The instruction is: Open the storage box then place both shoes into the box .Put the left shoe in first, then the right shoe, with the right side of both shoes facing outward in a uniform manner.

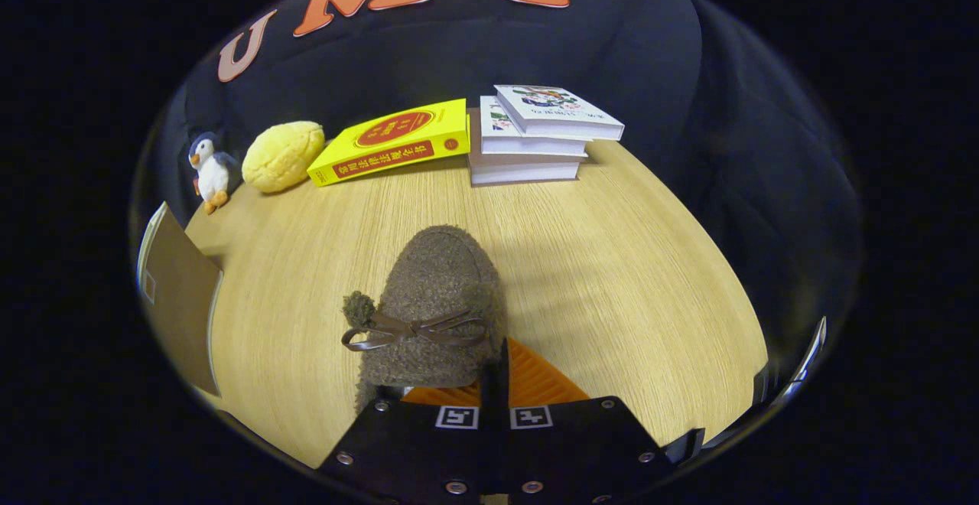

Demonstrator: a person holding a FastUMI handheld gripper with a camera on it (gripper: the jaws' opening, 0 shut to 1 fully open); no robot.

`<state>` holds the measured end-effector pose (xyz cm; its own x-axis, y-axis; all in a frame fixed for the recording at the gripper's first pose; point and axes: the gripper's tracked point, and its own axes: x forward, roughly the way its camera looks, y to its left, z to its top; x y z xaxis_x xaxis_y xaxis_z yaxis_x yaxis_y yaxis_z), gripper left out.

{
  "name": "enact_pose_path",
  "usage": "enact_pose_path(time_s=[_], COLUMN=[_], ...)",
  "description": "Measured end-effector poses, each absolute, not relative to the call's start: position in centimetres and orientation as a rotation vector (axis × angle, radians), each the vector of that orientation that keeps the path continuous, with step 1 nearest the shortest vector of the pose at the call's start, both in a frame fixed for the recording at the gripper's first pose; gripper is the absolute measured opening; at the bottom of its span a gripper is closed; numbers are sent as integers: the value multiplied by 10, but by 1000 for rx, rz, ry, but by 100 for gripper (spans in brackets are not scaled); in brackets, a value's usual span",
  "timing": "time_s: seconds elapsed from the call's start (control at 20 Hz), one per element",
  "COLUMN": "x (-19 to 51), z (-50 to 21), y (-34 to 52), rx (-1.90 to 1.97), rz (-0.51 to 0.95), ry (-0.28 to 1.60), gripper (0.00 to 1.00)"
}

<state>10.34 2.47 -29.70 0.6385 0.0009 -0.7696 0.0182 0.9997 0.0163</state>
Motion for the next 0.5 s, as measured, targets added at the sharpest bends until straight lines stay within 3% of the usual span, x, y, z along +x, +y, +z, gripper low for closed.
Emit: enact_pose_path(time_s=[0.5], x=[79], z=[-164], y=[182], rx=[111], rz=[83], ry=[777], gripper=[1])
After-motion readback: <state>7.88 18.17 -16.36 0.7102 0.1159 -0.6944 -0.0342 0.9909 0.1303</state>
